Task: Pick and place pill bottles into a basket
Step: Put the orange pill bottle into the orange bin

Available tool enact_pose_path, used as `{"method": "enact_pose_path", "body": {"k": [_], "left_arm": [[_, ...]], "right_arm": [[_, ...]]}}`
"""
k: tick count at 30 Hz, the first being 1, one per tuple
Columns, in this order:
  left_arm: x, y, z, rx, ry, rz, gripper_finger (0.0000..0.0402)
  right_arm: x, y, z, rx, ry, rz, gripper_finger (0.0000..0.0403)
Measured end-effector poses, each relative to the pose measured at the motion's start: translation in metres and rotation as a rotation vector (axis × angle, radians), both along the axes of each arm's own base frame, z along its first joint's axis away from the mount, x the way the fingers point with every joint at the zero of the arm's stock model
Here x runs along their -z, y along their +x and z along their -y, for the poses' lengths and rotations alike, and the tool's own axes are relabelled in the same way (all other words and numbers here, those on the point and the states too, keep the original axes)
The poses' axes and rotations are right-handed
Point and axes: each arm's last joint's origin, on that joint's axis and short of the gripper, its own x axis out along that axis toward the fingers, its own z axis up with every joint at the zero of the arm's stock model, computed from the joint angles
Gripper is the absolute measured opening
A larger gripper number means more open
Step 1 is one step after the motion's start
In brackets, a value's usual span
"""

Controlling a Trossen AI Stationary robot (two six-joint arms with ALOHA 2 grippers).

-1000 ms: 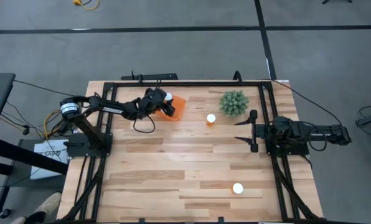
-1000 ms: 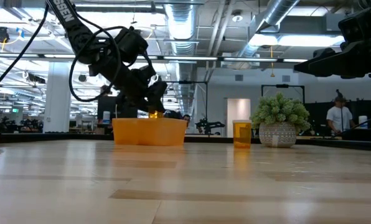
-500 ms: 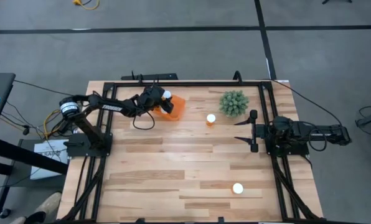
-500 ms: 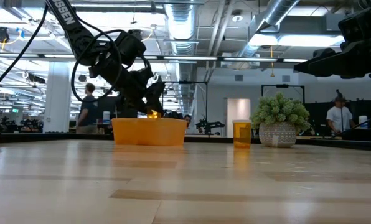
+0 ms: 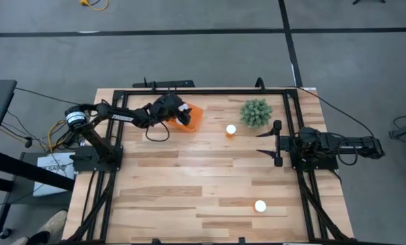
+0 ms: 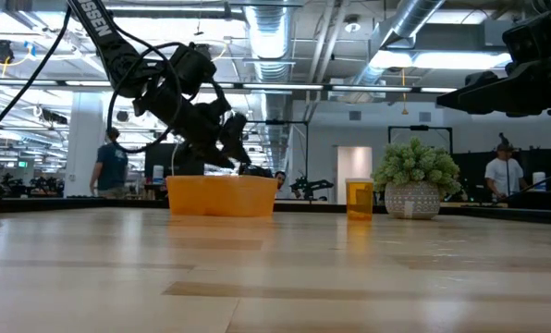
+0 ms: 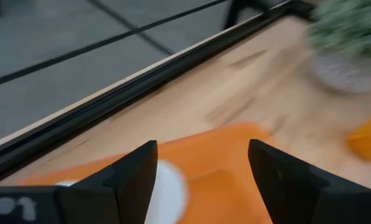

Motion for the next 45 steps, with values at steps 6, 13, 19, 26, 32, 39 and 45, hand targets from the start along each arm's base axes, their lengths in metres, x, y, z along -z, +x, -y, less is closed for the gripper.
{"method": "enact_pose_path", "body": {"k": [6,13,19,26,32,39,45], "left_arm": [[-0.018,0.02,0.015,0.281,-0.02,0.117,0.0241],[-0.03,0.047,0.071,0.663,0.15,0.087,0.0241],[-0.036,0.057,0.098,0.736,0.247,0.072,0.0243],[-0.026,0.062,0.097,0.677,0.162,0.07,0.029],[0.007,0.099,0.09,0.635,0.121,-0.014,0.0331],[0.014,0.141,0.075,0.516,0.132,-0.121,0.0338],[0.021,0.165,0.069,0.493,0.103,-0.16,0.0338]], "right_arm": [[0.0,0.0,0.0,0.0,0.0,0.001,0.0265],[0.0,0.0,0.0,0.0,0.0,0.0,0.0265],[0.0,0.0,0.0,0.0,0.0,0.0,0.0265],[0.0,0.0,0.0,0.0,0.0,0.0,0.0265],[0.0,0.0,0.0,0.001,0.0,0.001,0.0265],[0.0,0.0,0.0,0.0,0.0,0.0,0.0265],[0.0,0.0,0.0,0.0,0.0,0.0,0.0265]]}}
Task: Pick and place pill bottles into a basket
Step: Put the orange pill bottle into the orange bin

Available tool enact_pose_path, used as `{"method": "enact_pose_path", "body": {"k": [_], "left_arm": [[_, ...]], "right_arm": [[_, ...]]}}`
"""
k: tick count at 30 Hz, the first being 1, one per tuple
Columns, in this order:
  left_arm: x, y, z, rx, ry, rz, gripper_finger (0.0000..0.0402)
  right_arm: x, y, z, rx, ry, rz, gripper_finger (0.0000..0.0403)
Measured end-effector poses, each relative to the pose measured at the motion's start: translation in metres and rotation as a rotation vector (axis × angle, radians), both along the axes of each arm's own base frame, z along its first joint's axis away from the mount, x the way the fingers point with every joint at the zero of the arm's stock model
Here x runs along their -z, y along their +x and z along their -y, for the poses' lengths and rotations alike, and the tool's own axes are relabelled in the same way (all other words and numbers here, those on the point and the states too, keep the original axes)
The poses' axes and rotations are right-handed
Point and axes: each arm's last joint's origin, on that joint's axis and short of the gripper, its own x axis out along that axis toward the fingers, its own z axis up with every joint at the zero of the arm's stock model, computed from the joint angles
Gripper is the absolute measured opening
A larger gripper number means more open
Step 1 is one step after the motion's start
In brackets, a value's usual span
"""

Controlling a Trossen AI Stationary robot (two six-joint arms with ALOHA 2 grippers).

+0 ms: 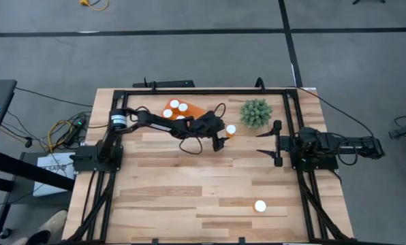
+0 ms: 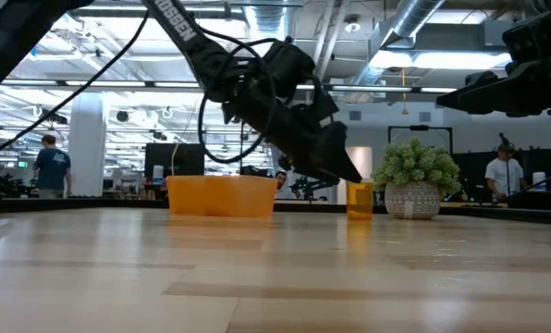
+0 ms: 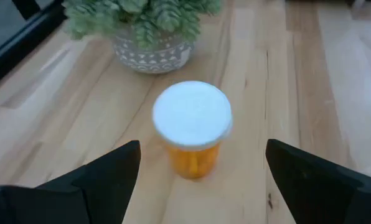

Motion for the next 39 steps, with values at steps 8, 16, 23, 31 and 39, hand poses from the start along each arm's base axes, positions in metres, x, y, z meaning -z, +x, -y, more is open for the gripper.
{"method": "enact_pose_path", "body": {"k": [8,16,23,31,39], "left_arm": [[0.001,0.013,-0.003,-0.042,-0.029,0.026,0.0338],[0.0,0.014,-0.003,-0.049,-0.025,0.035,0.0323],[0.002,0.013,-0.005,-0.058,-0.069,0.028,0.0279],[0.035,0.027,-0.006,-0.02,-0.096,-0.021,0.0259],[0.028,0.036,-0.009,-0.04,-0.078,-0.018,0.0259]], "right_arm": [[0.0,0.0,0.0,0.0,0.0,0.0,0.0265],[0.0,0.0,0.0,0.0,0.0,0.0,0.0265],[0.0,0.0,0.0,0.0,0.0,0.0,0.0265],[0.0,0.0,0.0,0.0,0.0,0.0,0.0265],[0.0,0.0,0.0,0.0,0.0,0.002,0.0265]]}}
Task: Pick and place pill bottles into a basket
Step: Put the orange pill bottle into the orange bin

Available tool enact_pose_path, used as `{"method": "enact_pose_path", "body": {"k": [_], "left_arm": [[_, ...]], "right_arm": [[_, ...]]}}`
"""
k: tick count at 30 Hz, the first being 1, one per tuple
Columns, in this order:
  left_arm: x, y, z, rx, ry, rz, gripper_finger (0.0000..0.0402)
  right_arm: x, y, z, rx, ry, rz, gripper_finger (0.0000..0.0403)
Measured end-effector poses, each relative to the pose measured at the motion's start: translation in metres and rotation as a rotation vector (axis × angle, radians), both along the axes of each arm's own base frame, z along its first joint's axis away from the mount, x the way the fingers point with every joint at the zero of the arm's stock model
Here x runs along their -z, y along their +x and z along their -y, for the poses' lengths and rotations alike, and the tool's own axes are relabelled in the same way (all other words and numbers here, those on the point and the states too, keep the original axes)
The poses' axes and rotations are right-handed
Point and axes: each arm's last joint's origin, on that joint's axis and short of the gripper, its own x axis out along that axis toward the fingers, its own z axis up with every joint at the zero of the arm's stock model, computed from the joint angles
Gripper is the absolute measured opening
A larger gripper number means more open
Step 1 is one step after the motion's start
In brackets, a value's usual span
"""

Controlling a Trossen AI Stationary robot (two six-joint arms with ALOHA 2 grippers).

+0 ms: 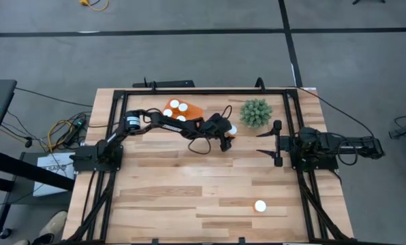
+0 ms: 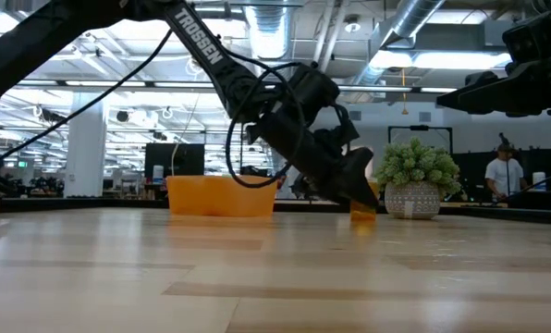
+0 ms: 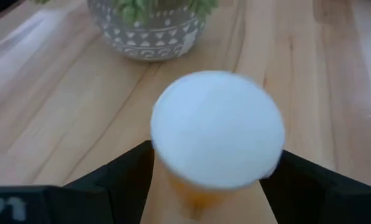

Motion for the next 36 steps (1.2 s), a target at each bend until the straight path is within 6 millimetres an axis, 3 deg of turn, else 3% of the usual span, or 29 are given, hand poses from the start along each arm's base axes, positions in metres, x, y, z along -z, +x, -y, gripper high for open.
{"method": "enact_pose_path", "body": {"k": [13,26,30,36], "left_arm": [[-0.014,0.008,-0.001,0.017,0.029,-0.018,0.0251],[-0.016,0.006,-0.001,0.012,0.03,-0.035,0.0171],[-0.037,0.003,-0.001,0.015,0.062,-0.019,0.0176],[-0.088,-0.012,-0.001,-0.005,0.152,-0.018,0.0184]], "right_arm": [[0.0,0.0,0.0,0.0,0.0,0.001,0.0265],[0.0,0.0,0.0,0.0,0.0,0.002,0.0265],[0.0,0.0,0.0,0.0,0.0,0.002,0.0265],[0.0,0.0,0.0,-0.001,0.0,0.001,0.0265]]}}
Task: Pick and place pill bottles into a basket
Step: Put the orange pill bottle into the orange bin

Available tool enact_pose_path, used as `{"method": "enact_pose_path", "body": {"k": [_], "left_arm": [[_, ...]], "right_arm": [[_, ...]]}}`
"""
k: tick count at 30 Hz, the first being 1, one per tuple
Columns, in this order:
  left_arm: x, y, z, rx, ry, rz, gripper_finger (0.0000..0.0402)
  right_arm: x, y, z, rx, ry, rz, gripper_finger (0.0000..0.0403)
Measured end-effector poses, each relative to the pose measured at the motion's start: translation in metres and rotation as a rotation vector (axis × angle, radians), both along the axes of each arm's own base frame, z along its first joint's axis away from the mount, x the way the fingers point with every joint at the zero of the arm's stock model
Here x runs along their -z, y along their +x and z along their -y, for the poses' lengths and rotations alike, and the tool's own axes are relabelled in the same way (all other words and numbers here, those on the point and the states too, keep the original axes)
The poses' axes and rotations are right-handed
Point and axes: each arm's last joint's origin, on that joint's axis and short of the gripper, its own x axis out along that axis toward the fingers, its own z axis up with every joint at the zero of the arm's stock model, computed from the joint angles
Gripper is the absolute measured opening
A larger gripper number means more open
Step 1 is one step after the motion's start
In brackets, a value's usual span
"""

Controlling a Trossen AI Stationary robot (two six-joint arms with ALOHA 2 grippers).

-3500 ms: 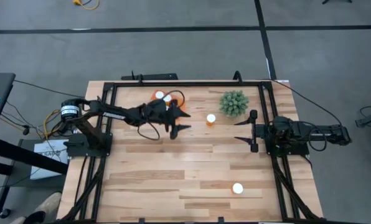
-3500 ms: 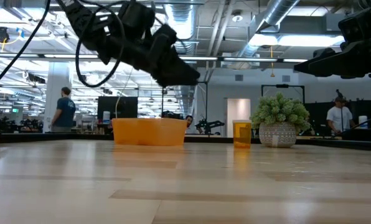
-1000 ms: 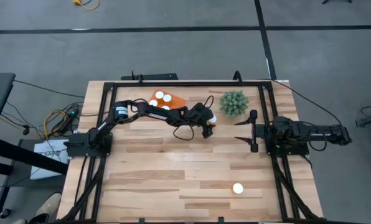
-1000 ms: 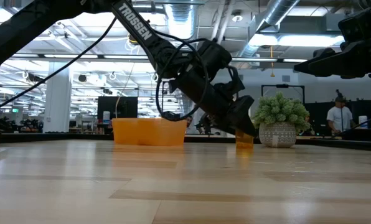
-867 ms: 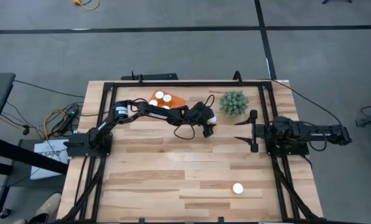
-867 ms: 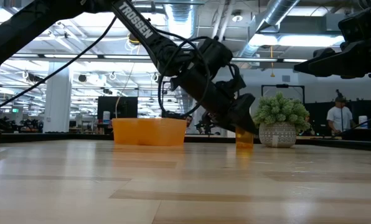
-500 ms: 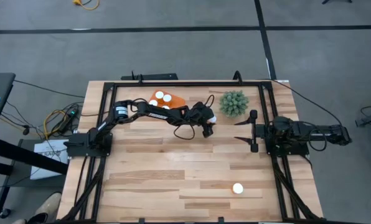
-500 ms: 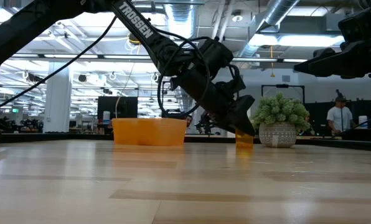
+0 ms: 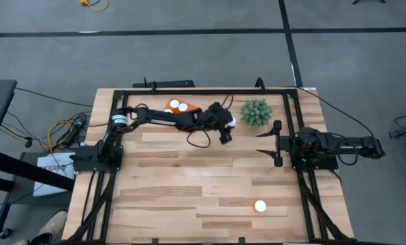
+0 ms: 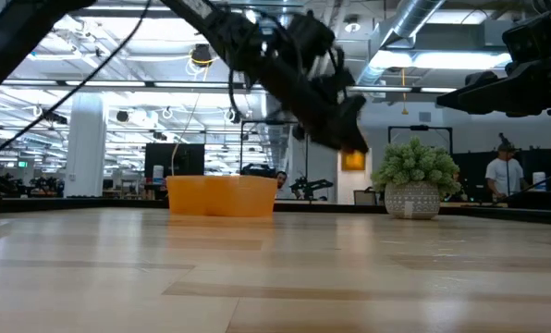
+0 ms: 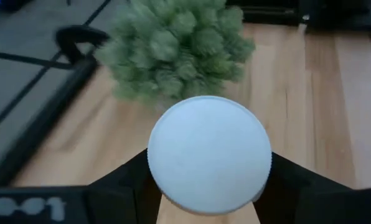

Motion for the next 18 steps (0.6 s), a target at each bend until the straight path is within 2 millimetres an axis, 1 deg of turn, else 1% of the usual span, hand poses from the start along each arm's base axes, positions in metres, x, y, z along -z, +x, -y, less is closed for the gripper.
{"method": "enact_pose_path", "body": {"k": [3,6,9,12,15,18], "left_arm": [[-0.026,-0.012,0.001,-0.021,0.054,-0.002,0.018],[-0.044,-0.03,0.0,-0.045,0.08,-0.022,0.0177],[-0.055,-0.047,-0.003,-0.067,0.081,-0.027,0.0178],[-0.056,-0.065,-0.007,-0.102,0.071,-0.021,0.018],[-0.048,-0.082,-0.011,-0.159,0.066,-0.04,0.018],[-0.039,-0.098,-0.017,-0.205,0.053,-0.023,0.018]], "right_arm": [[0.0,0.0,0.0,0.0,0.0,-0.001,0.0265],[0.0,0.0,0.0,0.001,0.0,-0.001,0.0265],[0.0,0.0,0.0,-0.001,0.0,-0.001,0.0265],[0.0,0.0,0.0,-0.001,0.0,-0.002,0.0265],[0.0,0.0,0.0,0.0,0.0,-0.002,0.0265],[0.0,0.0,0.0,-0.001,0.0,-0.002,0.0265]]}}
